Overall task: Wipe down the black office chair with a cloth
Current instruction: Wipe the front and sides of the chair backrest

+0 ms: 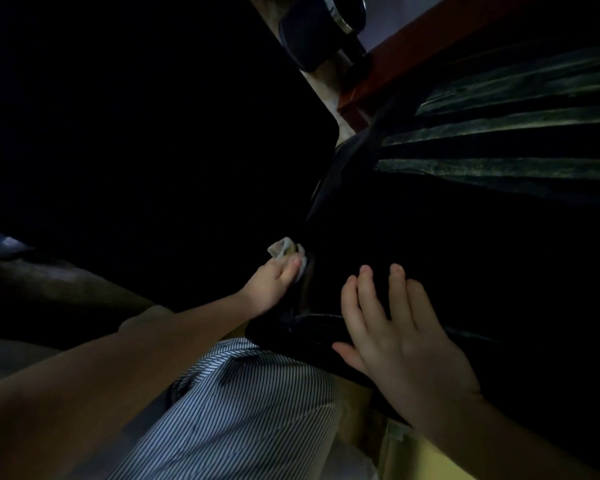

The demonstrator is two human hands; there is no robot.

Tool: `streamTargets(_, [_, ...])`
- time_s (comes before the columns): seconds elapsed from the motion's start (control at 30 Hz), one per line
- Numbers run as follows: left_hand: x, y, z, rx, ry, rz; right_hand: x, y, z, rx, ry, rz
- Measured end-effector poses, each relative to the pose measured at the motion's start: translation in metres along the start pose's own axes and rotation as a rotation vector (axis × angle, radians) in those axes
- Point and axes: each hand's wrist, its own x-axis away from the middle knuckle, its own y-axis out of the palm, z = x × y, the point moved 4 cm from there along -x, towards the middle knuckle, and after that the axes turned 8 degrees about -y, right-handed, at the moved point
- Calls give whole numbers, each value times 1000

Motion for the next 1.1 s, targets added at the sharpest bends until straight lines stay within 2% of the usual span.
streamTargets(0.13, [21,0,-15,-168,10,0,-1,0,2,24,1,7])
streamTargets(0.3, [50,-1,-28,-254,-12,4,1,1,1,33,-10,2])
streamTargets(0.37, [60,-9,-32,-99,-51,13,1,1,0,40,-9,5])
streamTargets(0.47, [63,-9,-39,385,-250,24,1,1,0,51,-2,1])
streamTargets(0.57, [58,4,-32,662,-413,9,-1,1,1,28,2,6])
streamTargets(0.67, [58,8,-24,721,-488,27,-2,3,1,10,0,-9])
streamTargets(0.83, [68,15,-3,729,-427,-8,-4,3,0,-13,-8,-28])
streamTargets(1.1, [78,5,19,888,-483,14,-7,-5,2,-40,-21,-65])
